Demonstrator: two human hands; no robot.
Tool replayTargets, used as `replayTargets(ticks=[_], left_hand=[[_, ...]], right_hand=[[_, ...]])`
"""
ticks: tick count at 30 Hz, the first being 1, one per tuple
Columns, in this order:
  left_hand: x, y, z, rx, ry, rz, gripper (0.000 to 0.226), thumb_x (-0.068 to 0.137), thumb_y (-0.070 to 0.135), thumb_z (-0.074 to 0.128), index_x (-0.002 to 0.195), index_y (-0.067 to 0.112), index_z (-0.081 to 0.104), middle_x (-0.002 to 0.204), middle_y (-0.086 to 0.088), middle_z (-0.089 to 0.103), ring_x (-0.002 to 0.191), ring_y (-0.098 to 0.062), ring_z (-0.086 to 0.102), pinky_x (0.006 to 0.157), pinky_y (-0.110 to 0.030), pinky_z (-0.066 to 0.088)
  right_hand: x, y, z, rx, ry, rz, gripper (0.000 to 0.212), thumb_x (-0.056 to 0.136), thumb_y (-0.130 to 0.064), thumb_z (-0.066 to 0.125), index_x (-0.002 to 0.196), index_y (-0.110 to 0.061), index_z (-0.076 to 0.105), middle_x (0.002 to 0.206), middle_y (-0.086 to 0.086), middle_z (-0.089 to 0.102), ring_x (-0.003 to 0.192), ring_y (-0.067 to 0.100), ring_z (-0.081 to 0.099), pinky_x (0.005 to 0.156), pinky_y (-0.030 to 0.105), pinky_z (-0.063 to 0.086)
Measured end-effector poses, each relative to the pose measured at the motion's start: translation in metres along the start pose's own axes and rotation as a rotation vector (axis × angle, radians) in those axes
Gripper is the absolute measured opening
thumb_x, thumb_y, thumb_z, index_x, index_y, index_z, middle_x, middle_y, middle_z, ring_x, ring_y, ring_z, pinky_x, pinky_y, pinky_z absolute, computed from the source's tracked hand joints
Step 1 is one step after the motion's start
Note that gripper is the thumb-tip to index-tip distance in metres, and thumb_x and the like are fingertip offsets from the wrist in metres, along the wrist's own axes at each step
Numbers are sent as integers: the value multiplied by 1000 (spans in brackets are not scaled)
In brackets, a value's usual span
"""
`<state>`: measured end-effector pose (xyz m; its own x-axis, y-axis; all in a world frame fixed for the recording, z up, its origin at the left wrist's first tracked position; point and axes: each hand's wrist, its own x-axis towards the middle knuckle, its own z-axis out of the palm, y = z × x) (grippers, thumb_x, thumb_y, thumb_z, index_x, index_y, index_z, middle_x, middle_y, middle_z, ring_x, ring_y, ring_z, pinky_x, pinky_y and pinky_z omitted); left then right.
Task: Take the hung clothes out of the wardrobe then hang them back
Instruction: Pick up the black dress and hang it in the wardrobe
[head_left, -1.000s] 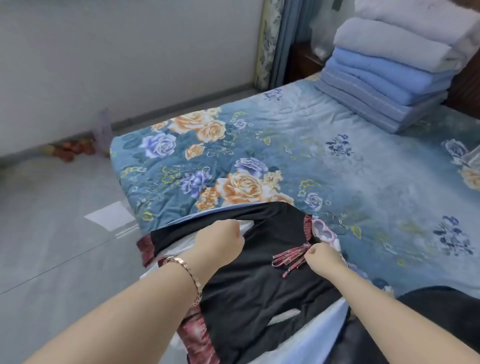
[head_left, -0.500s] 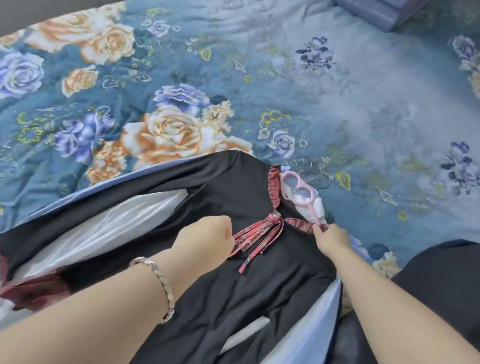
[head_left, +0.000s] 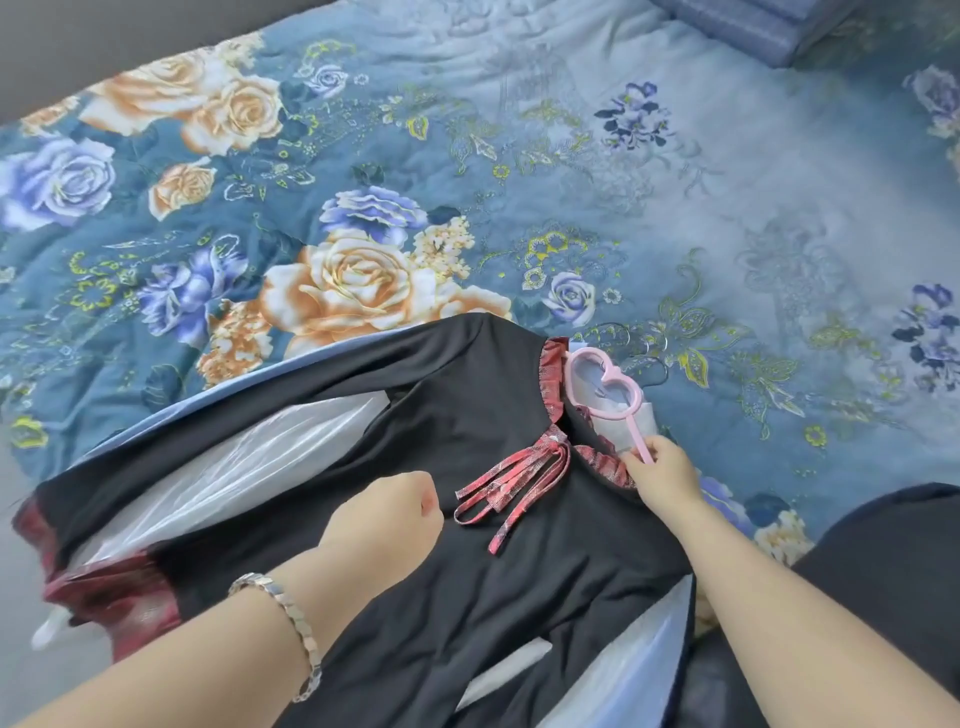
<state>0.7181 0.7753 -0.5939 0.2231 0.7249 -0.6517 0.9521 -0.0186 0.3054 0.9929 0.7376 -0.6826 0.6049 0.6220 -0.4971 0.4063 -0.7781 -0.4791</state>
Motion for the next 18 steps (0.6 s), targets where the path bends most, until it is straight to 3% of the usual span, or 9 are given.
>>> replayTargets(ticks=[2,5,8,10,15,18], left_hand=[[-12,-6,-9,-22,32,-4,18,89,18,36,90,16,54,88,1,62,74,-20,51,68,-28,44],[-40,-16,-27,-71,77,-18,19,89,18,36,90,18,55,87,3,62,83,-21,59,70,-28,46],[-80,-30,-48,-110,131,-41,21,89,18,36,92,19,56,89,4,63,89,-21,61,73,-28,47],[-110,-44,-63,-132,182,-61,21,90,18,36,92,18,57,89,3,63,88,-22,60,73,-29,46],[-199,-96,-101,-222,353,-145,21,90,20,38,88,17,59,89,0,64,86,-24,60,74,-30,49],[-268,-139,-118,-311,445,-200,19,87,18,42,73,22,54,84,-1,62,86,-26,61,75,-32,49]], right_hand=[[-14,-9,-10,71,43,-122,14,87,-5,57,74,-8,51,71,7,49,72,25,43,58,32,29],[-53,-29,-30,11,67,-404,28,84,3,57,63,-13,47,68,-6,40,69,21,43,58,27,22],[-114,-65,-45,-57,-101,-658,42,84,3,59,58,-22,38,69,-8,38,67,-2,45,61,15,32],[-158,-98,-54,-89,-221,-768,51,84,0,62,57,-32,33,65,-10,39,68,-7,44,63,10,34],[-284,-194,-54,-209,-494,-951,41,83,-12,67,62,-39,45,66,-14,47,65,-5,49,63,10,37],[-366,-239,-36,-337,-559,-1059,38,89,-20,60,61,-31,37,66,-13,43,59,1,41,62,22,35]])
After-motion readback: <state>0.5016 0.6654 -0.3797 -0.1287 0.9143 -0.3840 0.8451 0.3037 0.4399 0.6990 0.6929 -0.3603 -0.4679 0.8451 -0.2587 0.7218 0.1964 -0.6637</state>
